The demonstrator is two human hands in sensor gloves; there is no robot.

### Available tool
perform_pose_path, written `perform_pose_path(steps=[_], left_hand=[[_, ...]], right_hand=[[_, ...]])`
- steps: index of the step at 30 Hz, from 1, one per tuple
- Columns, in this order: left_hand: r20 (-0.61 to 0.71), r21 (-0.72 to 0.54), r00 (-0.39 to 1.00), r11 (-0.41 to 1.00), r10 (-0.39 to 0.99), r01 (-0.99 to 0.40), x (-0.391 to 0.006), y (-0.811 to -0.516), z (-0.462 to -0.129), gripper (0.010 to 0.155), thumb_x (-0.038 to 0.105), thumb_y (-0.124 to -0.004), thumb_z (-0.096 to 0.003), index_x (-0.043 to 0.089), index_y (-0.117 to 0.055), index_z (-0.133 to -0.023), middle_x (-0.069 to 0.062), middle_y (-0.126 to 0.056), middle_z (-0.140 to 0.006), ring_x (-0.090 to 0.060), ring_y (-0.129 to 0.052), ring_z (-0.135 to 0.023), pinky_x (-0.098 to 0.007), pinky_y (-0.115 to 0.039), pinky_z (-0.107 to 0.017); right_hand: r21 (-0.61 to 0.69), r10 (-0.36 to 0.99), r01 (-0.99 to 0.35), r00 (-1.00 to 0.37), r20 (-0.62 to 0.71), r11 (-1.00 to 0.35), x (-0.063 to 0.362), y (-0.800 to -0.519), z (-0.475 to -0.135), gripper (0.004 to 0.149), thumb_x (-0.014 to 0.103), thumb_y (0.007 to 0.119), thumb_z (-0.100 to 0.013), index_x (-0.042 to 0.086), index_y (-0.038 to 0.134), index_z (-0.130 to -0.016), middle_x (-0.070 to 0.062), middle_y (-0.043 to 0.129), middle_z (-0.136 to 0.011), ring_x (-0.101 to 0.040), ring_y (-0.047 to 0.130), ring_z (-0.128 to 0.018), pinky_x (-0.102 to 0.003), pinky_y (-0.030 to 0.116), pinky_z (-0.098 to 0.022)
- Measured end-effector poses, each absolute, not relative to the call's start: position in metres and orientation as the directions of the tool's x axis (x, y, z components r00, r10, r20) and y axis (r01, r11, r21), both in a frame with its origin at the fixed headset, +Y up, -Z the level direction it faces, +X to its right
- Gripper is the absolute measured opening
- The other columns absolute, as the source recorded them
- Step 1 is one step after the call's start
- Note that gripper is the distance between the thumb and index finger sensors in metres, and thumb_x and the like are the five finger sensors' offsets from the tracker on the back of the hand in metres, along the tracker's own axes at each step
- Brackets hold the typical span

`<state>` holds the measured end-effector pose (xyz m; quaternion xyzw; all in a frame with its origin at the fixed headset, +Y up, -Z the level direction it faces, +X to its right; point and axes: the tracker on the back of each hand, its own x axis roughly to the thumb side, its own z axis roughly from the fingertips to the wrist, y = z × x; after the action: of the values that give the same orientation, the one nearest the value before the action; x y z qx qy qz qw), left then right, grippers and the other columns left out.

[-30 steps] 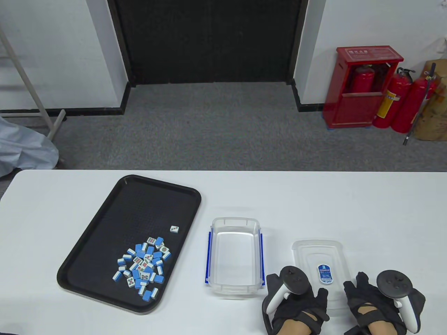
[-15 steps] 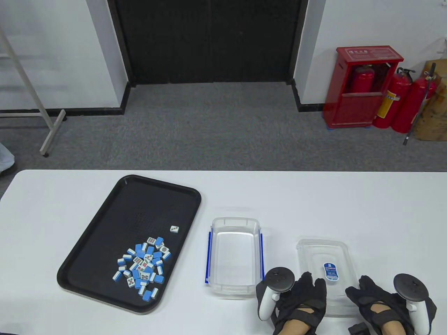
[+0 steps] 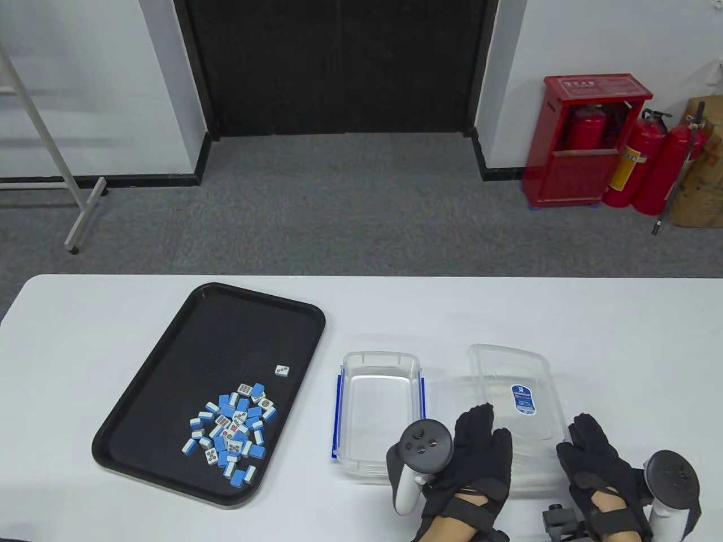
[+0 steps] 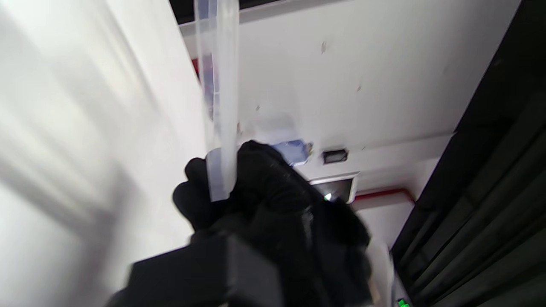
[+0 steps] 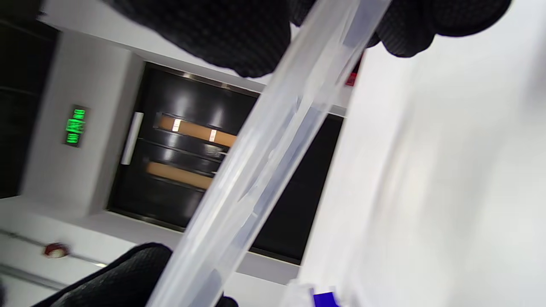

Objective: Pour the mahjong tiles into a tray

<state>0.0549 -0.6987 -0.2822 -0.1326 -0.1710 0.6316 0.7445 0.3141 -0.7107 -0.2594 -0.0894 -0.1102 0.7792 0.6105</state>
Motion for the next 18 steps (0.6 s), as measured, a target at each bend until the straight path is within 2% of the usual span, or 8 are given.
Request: perform_pose_path(steps=[5, 12, 15, 18], left_hand=[[0.084, -0.393, 0.038, 0.069, 0.996, -0.917, -0.003, -0.683, -0.284, 0.07, 0.051, -0.053, -0.0581, 0.012, -0.029, -0.111, -0.02, -0.028, -0.113, -0.047, -0.019, -0.104, -0.063, -0.031, -0.069], [0.0, -0.315, -0.13, -0.123, 0.992, -0.941, -0.081, -0.693, -0.294, 0.068, 0.048, -0.055, -0.0581, 0.011, -0.033, -0.111, -0.02, -0.031, -0.113, -0.047, -0.021, -0.104, -0.063, -0.03, -0.069], [0.002, -0.278, -0.119, -0.113, 0.993, -0.954, -0.109, -0.701, -0.295, 0.068, 0.048, -0.056, -0.058, 0.01, -0.035, -0.111, -0.02, -0.033, -0.114, -0.046, -0.02, -0.104, -0.062, -0.027, -0.069], [0.008, -0.248, -0.036, -0.032, 0.999, -0.968, -0.128, -0.715, -0.293, 0.068, 0.048, -0.056, -0.0581, 0.012, -0.035, -0.111, -0.018, -0.033, -0.115, -0.043, -0.018, -0.105, -0.06, -0.025, -0.07]], right_hand=[[-0.215, 0.927, -0.915, -0.366, 0.087, -0.341, 0.263, -0.692, -0.269, 0.073, 0.021, 0.081, -0.037, -0.004, 0.044, -0.095, -0.039, 0.055, -0.09, -0.06, 0.067, -0.07, -0.067, 0.062, -0.046], [-0.132, 0.904, -0.908, -0.412, 0.116, -0.397, 0.187, -0.684, -0.292, 0.074, 0.022, 0.081, -0.038, -0.004, 0.042, -0.095, -0.04, 0.054, -0.089, -0.061, 0.066, -0.069, -0.068, 0.062, -0.046], [-0.105, 0.887, -0.895, -0.445, 0.124, -0.434, 0.158, -0.693, -0.298, 0.075, 0.024, 0.081, -0.038, -0.004, 0.041, -0.095, -0.04, 0.054, -0.089, -0.06, 0.067, -0.069, -0.068, 0.063, -0.045], [-0.072, 0.884, -0.891, -0.454, 0.107, -0.449, 0.134, -0.713, -0.301, 0.076, 0.023, 0.081, -0.038, -0.005, 0.04, -0.095, -0.041, 0.053, -0.089, -0.061, 0.066, -0.069, -0.068, 0.062, -0.046]])
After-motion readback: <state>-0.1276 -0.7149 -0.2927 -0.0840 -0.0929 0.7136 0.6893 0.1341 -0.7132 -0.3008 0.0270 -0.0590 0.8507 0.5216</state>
